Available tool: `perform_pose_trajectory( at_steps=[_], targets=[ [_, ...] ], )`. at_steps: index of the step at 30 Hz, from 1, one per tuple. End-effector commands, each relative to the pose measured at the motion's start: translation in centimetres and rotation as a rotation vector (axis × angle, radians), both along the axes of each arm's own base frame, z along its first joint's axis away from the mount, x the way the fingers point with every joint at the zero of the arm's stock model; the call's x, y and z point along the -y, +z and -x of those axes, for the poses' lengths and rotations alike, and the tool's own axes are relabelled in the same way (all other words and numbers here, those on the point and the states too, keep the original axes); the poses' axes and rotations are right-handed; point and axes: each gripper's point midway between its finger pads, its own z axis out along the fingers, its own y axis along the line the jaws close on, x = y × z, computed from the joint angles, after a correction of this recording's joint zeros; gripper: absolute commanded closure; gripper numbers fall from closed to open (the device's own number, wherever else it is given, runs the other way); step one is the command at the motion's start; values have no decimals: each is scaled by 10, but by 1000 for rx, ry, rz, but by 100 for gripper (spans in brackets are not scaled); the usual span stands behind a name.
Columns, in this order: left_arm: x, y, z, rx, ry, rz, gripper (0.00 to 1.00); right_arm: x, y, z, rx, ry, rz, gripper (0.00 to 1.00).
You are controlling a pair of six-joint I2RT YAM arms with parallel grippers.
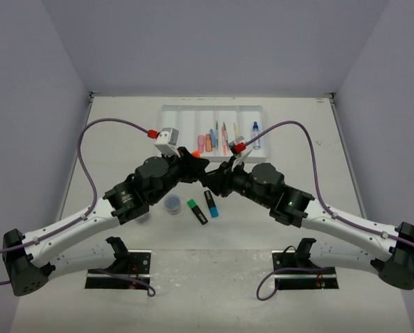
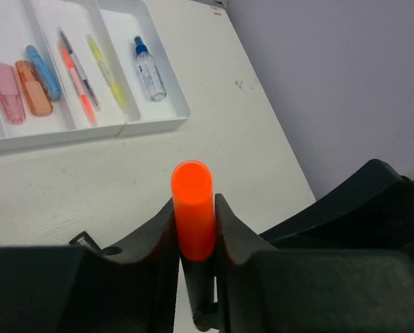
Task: Sort the stationery into containers
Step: Place the pen in the storage box.
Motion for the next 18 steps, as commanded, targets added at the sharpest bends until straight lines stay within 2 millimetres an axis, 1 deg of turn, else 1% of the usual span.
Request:
perform_pose_trajectory(
  at_steps=[1, 2, 3, 4, 5, 6, 7, 9, 11, 12, 13, 14, 15, 16, 17, 18],
  targets=[
    [0, 34, -17, 78, 53, 31, 100, -1, 21, -4, 45, -22, -58, 96],
    [-1, 37, -19, 88, 68, 23, 100, 1, 15, -9, 22, -58, -39, 72],
    [-5, 39, -25, 98, 98, 1, 100, 4, 7, -15, -4, -100, -14, 46],
    [-13, 39, -32, 109, 148, -36, 100, 7, -4, -23, -35, -150, 18, 17],
    [-22, 40, -43, 121, 212, -85, 100, 15, -19, -33, -66, -222, 63, 6],
    [-32, 38, -55, 126, 279, -147, 100, 25, -33, -42, -95, -294, 107, 1],
    [-39, 25, -72, 110, 345, -247, 100, 32, -45, -49, -131, -342, 134, 1],
    [-61, 15, -105, 95, 458, -369, 100, 48, -65, -62, -187, -420, 164, 1],
    [-73, 5, -149, 87, 504, -475, 100, 56, -84, -65, -243, -441, 176, 1],
    [-73, 2, -168, 79, 480, -478, 100, 59, -89, -68, -258, -447, 180, 1],
    [-69, -4, -193, 77, 431, -470, 100, 60, -96, -67, -269, -439, 194, 1],
    [-65, -9, -208, 76, 404, -468, 100, 61, -100, -67, -270, -434, 209, 1],
    [-64, -18, -232, 72, 387, -487, 100, 60, -106, -67, -268, -417, 239, 1],
    [-61, -1, -239, 103, 382, -467, 100, 60, -108, -67, -263, -412, 254, 1],
    [-56, -32, -259, 57, 347, -517, 100, 60, -115, -66, -269, -399, 292, 1],
    [-54, -68, -278, 2, 310, -567, 100, 59, -122, -65, -277, -386, 332, 1]
  ],
)
